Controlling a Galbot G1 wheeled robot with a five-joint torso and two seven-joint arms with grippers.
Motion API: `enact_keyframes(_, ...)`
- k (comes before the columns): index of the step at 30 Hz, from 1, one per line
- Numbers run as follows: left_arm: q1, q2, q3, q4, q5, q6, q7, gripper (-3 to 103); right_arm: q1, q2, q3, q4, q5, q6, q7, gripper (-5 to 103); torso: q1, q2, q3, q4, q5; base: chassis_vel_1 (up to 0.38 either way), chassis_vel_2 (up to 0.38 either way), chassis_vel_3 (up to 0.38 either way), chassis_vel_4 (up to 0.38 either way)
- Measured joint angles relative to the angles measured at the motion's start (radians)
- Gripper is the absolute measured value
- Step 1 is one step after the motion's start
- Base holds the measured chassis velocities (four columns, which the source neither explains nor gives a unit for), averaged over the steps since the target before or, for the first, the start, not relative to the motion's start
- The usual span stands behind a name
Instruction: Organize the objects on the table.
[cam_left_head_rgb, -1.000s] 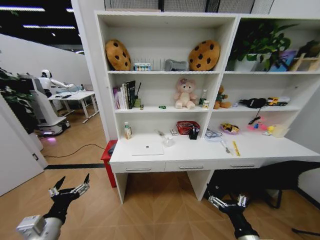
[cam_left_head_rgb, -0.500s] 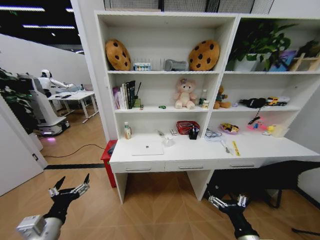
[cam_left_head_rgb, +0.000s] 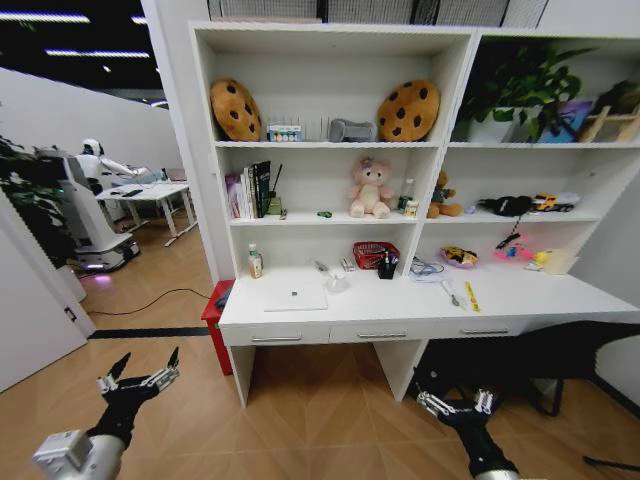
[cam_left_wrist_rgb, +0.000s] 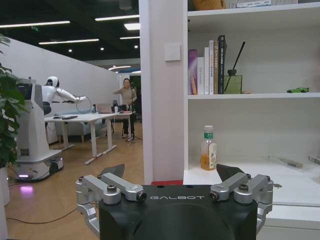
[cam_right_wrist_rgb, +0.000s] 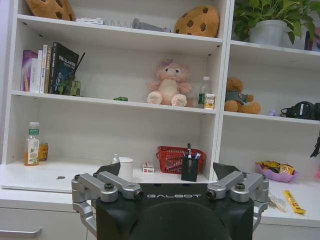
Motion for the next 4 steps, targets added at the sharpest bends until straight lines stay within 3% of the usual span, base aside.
enact_keyframes(4,0.000,0.000,0.000,0.000,0.000,0.000,0.000,100,0.000,0.000,0.000,0.000,0.000,0.000,0.000,100,0.000,0.000,0.000,0.0000,0.0000,0.000,0.000,0.000,0.000)
